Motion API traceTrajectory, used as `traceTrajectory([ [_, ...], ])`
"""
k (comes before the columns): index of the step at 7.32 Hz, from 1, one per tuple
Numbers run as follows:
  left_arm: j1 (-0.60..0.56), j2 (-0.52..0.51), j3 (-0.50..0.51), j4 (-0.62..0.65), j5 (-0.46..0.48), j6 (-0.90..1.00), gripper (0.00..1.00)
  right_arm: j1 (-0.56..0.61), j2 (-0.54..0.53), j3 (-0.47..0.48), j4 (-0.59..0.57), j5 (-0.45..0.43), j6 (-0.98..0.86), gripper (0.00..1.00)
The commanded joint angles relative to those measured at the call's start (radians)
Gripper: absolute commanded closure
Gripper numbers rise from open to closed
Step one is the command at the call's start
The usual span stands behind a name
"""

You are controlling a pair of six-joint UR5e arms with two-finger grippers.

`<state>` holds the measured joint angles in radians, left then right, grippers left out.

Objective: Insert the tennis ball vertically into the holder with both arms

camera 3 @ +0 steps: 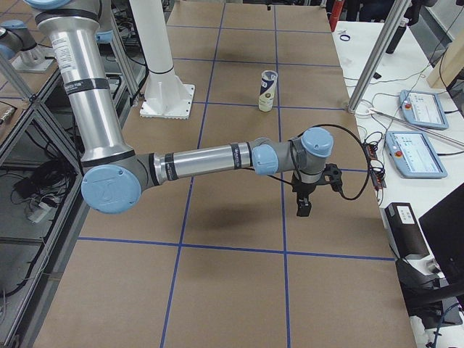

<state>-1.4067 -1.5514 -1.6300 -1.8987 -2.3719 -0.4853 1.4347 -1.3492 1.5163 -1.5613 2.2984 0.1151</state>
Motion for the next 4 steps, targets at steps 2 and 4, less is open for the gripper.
traceTrajectory([
  [2, -0.060, 0.016, 0.068, 0.147, 0.008, 0.218, 0.01, 0.013, -0.028, -0.001, -0.010, 0.004, -0.048, 0.00],
  [4, -0.067, -0.029, 0.068, 0.277, 0.010, 0.229, 0.01, 0.012, -0.030, -0.001, -0.010, 0.009, -0.037, 0.00],
])
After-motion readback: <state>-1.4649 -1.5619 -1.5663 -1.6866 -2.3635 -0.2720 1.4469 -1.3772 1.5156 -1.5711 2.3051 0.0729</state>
